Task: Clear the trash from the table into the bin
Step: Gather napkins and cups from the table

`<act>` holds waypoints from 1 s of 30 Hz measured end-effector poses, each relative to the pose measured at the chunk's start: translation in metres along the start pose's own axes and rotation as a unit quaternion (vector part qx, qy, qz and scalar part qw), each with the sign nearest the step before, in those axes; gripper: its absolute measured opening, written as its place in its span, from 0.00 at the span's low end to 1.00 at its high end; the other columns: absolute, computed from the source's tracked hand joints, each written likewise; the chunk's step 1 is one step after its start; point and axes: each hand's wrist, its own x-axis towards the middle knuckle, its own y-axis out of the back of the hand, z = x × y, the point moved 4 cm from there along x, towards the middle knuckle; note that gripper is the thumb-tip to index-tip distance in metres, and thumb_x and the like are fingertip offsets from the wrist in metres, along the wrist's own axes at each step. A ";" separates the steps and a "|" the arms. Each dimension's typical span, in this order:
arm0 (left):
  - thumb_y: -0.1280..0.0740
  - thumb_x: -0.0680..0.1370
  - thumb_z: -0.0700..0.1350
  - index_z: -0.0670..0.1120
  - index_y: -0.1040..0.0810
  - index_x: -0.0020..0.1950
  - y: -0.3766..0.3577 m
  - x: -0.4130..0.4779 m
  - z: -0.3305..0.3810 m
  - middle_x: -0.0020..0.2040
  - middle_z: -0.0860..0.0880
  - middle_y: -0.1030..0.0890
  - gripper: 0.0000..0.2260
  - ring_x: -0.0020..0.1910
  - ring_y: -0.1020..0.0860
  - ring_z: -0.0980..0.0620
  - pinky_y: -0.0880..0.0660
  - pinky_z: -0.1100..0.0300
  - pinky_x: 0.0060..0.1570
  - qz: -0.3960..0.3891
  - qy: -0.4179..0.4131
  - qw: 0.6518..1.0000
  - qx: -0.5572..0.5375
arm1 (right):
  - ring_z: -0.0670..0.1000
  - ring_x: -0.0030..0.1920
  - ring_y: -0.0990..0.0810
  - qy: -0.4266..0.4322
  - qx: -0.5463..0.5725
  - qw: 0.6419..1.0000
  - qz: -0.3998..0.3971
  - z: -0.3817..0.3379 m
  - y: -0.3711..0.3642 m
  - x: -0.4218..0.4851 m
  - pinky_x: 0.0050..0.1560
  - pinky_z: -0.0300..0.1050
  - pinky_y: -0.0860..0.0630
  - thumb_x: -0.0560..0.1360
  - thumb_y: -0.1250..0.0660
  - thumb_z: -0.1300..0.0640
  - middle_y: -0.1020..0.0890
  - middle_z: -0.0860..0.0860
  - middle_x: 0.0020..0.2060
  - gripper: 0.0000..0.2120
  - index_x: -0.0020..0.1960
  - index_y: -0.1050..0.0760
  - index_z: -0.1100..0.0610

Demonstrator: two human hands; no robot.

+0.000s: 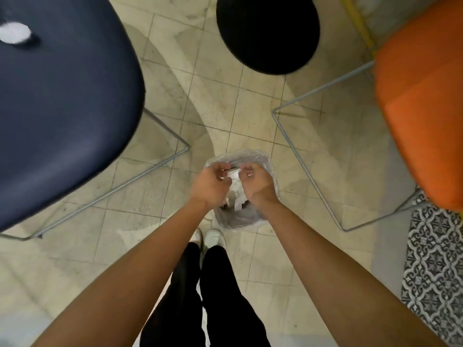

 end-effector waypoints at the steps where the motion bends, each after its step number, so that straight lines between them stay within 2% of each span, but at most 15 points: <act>1: 0.36 0.76 0.39 0.45 0.23 0.58 0.010 -0.009 0.008 0.48 0.49 0.20 0.12 0.49 0.21 0.50 0.24 0.56 0.56 0.009 -0.013 1.000 0.000 | 0.53 0.59 0.24 0.017 -0.009 1.000 -0.002 -0.013 0.003 -0.008 0.55 0.37 0.32 0.79 0.40 0.61 0.22 0.56 0.58 0.12 0.60 0.26 0.61; 4: 0.35 0.76 0.39 0.47 0.23 0.58 0.044 -0.034 0.032 0.48 0.51 0.22 0.12 0.46 0.22 0.53 0.25 0.58 0.54 0.040 -0.062 0.997 -0.003 | 0.50 0.54 0.24 0.075 -0.035 0.997 -0.009 -0.053 0.008 -0.030 0.53 0.35 0.31 0.78 0.40 0.62 0.22 0.56 0.57 0.11 0.59 0.26 0.61; 7: 0.34 0.75 0.40 0.47 0.24 0.60 0.077 -0.056 0.049 0.49 0.52 0.22 0.13 0.48 0.23 0.55 0.27 0.63 0.52 0.071 -0.099 0.993 -0.005 | 0.47 0.51 0.26 0.119 -0.046 0.992 -0.014 -0.089 0.007 -0.048 0.55 0.37 0.30 0.78 0.40 0.61 0.25 0.55 0.58 0.11 0.59 0.26 0.60; 10: 0.34 0.75 0.40 0.47 0.24 0.61 0.111 -0.073 0.060 0.51 0.52 0.21 0.14 0.49 0.23 0.56 0.29 0.66 0.51 0.103 -0.111 0.988 -0.009 | 0.48 0.52 0.25 0.148 -0.061 0.987 -0.030 -0.125 0.002 -0.061 0.54 0.37 0.31 0.78 0.39 0.61 0.24 0.55 0.58 0.11 0.58 0.25 0.59; 14: 0.32 0.74 0.41 0.47 0.24 0.60 0.160 -0.091 0.064 0.53 0.50 0.20 0.15 0.51 0.22 0.55 0.26 0.61 0.56 0.175 -0.120 0.977 -0.013 | 0.52 0.55 0.23 0.189 -0.101 0.976 -0.047 -0.173 -0.015 -0.077 0.54 0.39 0.30 0.77 0.38 0.60 0.24 0.54 0.57 0.10 0.57 0.25 0.58; 17: 0.31 0.73 0.41 0.46 0.24 0.60 0.196 -0.100 0.063 0.56 0.49 0.19 0.16 0.56 0.22 0.54 0.27 0.61 0.58 0.220 -0.133 0.966 -0.017 | 0.53 0.56 0.23 0.233 -0.133 0.962 -0.053 -0.207 -0.033 -0.087 0.57 0.42 0.30 0.76 0.37 0.60 0.24 0.55 0.57 0.11 0.57 0.24 0.59; 20: 0.31 0.73 0.42 0.47 0.25 0.61 0.233 -0.107 0.058 0.59 0.50 0.21 0.17 0.59 0.24 0.51 0.29 0.58 0.58 0.271 -0.128 0.954 0.019 | 0.53 0.56 0.23 0.272 -0.165 0.945 -0.071 -0.236 -0.054 -0.099 0.57 0.40 0.31 0.75 0.36 0.60 0.24 0.55 0.56 0.11 0.57 0.24 0.58; 25: 0.30 0.72 0.46 0.49 0.26 0.63 0.305 -0.112 0.040 0.60 0.46 0.25 0.20 0.62 0.30 0.46 0.33 0.58 0.58 0.334 -0.098 0.935 0.065 | 0.54 0.57 0.23 0.297 -0.192 0.931 -0.092 -0.287 -0.100 -0.110 0.62 0.49 0.28 0.75 0.36 0.58 0.24 0.54 0.57 0.12 0.57 0.24 0.56; 30: 0.30 0.73 0.46 0.48 0.27 0.64 0.365 -0.108 0.020 0.62 0.45 0.26 0.20 0.63 0.32 0.44 0.34 0.54 0.60 0.358 -0.055 0.929 0.078 | 0.54 0.60 0.26 0.327 -0.244 0.905 -0.121 -0.336 -0.144 -0.118 0.64 0.52 0.29 0.75 0.35 0.55 0.26 0.52 0.59 0.14 0.60 0.26 0.54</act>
